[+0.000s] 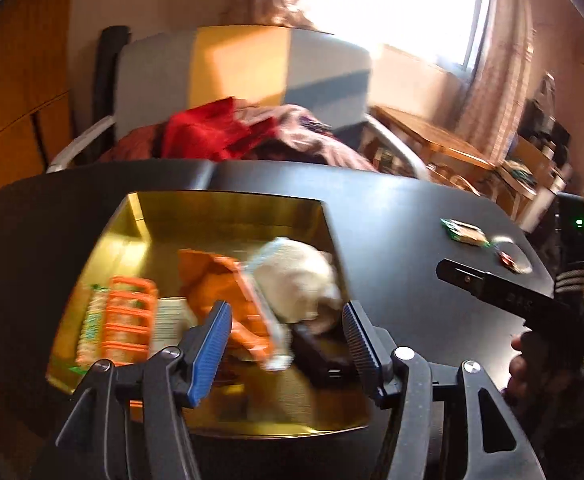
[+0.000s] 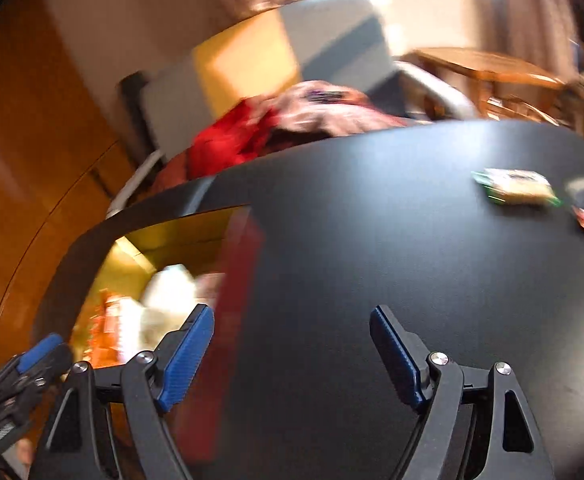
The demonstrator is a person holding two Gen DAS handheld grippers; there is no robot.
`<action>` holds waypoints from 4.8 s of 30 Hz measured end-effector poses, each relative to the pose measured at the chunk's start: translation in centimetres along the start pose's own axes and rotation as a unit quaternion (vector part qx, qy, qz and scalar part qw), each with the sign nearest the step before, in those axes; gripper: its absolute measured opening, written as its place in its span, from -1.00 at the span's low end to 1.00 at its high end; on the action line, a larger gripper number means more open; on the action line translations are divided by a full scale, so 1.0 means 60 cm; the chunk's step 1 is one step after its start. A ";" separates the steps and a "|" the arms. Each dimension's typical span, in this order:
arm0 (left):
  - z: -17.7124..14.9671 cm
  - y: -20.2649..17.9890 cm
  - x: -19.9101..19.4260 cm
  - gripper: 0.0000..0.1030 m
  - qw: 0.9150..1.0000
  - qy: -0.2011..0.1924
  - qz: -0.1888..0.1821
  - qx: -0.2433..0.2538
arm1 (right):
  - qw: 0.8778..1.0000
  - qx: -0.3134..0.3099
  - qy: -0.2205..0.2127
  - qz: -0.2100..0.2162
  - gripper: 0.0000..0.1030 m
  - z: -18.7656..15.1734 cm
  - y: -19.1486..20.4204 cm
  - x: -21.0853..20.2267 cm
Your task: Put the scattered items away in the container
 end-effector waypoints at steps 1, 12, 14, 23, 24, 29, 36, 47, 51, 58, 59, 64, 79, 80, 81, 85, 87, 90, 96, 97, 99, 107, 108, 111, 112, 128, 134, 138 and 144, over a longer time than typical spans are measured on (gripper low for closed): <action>0.004 -0.022 0.004 0.15 1.000 0.005 -0.011 0.014 | 1.000 0.011 -0.004 -0.009 0.58 0.000 -0.023 -0.009; 0.080 -0.284 0.113 0.17 0.986 0.058 -0.084 0.134 | 0.990 0.098 -0.044 -0.096 0.59 0.052 -0.285 -0.079; 0.075 -0.297 0.133 0.17 0.985 0.066 -0.081 0.140 | 0.988 0.100 -0.048 -0.109 0.59 0.079 -0.316 -0.076; 0.056 -0.352 0.223 0.17 0.979 0.102 -0.069 0.164 | 0.995 0.003 -0.010 -0.097 0.58 0.250 -0.318 0.067; 0.054 -0.358 0.234 0.17 0.978 0.106 -0.067 0.166 | 0.995 -0.011 0.001 -0.097 0.58 0.264 -0.308 0.094; 0.058 -0.345 0.265 0.17 0.980 0.116 -0.055 0.150 | 0.991 -0.039 0.060 -0.116 0.58 0.283 -0.300 0.186; 0.082 -0.326 0.268 0.17 0.987 0.101 -0.043 0.120 | 0.991 -0.027 0.125 0.033 0.54 0.198 -0.264 0.163; 0.139 -0.426 0.298 0.23 0.977 0.079 -0.078 0.182 | 0.992 -0.029 0.035 -0.117 0.54 0.181 -0.388 0.002; 0.142 -0.480 0.328 0.23 0.971 0.081 -0.077 0.211 | 0.993 -0.008 0.027 -0.113 0.54 0.176 -0.441 -0.009; 0.143 -0.535 0.384 0.23 0.964 0.090 -0.051 0.244 | 0.991 -0.021 0.055 -0.122 -0.01 0.199 -0.460 0.039; 0.141 -0.541 0.391 0.23 0.963 0.089 -0.043 0.251 | 0.990 -0.022 0.064 -0.124 -0.15 0.199 -0.459 0.048; 0.133 -0.539 0.401 0.21 0.964 0.092 -0.047 0.247 | 0.989 -0.021 0.067 -0.127 -0.17 0.181 -0.456 0.037; 0.050 -0.452 0.338 -0.17 0.964 0.127 -0.059 0.226 | 0.996 0.003 0.058 -0.067 -0.12 0.041 -0.343 -0.021; 0.044 -0.438 0.334 -0.17 0.966 0.129 -0.060 0.218 | 0.997 0.005 0.055 -0.061 -0.12 0.033 -0.333 -0.024; 0.039 -0.425 0.329 -0.18 0.967 0.131 -0.062 0.209 | 0.997 0.007 0.052 -0.056 -0.10 0.024 -0.322 -0.026; 0.050 -0.402 0.301 -0.01 0.969 0.118 -0.098 0.191 | 0.998 0.014 0.031 -0.043 0.01 -0.004 -0.284 -0.044; 0.064 -0.409 0.292 0.11 0.968 0.108 -0.116 0.195 | 0.999 0.022 0.016 -0.047 0.14 -0.010 -0.279 -0.059; 0.085 -0.436 0.292 0.25 0.962 0.094 -0.133 0.217 | 0.998 0.037 -0.004 -0.050 0.27 -0.016 -0.276 -0.079; 0.107 -0.496 0.328 0.26 0.950 0.092 -0.147 0.260 | 0.996 0.061 -0.024 -0.054 0.37 -0.024 -0.281 -0.100; 0.110 -0.503 0.338 0.26 0.948 0.094 -0.146 0.265 | 0.996 0.063 -0.025 -0.054 0.37 -0.024 -0.283 -0.100; 0.114 -0.518 0.359 0.26 0.945 0.101 -0.146 0.275 | 0.996 0.065 -0.029 -0.051 0.38 -0.023 -0.286 -0.100; 0.109 -0.539 0.409 0.26 0.942 0.119 -0.119 0.292 | 0.995 0.077 -0.043 -0.047 0.39 -0.021 -0.305 -0.093; 0.109 -0.541 0.416 0.26 0.941 0.121 -0.115 0.294 | 0.995 0.078 -0.043 -0.047 0.39 -0.022 -0.307 -0.093; 0.107 -0.538 0.421 0.16 0.943 0.125 -0.115 0.285 | 0.995 0.077 -0.046 -0.049 0.39 -0.022 -0.311 -0.092; 0.107 -0.536 0.419 0.03 0.944 0.127 -0.116 0.280 | 0.995 0.075 -0.046 -0.051 0.39 -0.022 -0.312 -0.091; -0.012 -0.372 0.271 -0.04 0.970 0.152 -0.069 0.176 | 0.997 0.016 -0.027 -0.067 0.39 -0.052 -0.291 -0.090; -0.039 -0.307 0.219 0.03 0.976 0.143 -0.091 0.133 | 0.997 -0.017 0.008 -0.074 -0.02 -0.043 -0.288 -0.076; -0.032 -0.287 0.199 0.22 0.978 0.121 -0.111 0.126 | 0.995 -0.054 0.032 -0.080 -0.01 -0.031 -0.283 -0.065; -0.025 -0.291 0.208 0.23 0.977 0.126 -0.116 0.128 | 0.990 -0.089 0.064 -0.086 -0.01 -0.016 -0.274 -0.043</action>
Point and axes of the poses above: each gripper's, at about its wrist camera, not at the fingertips, and x roughly the way its jaws point, y to its left, z to its top, the point moved 1 cm from there along x, roughly the way its jaws point, and after that the axes turned 5 degrees about z, right-handed, at the moved point
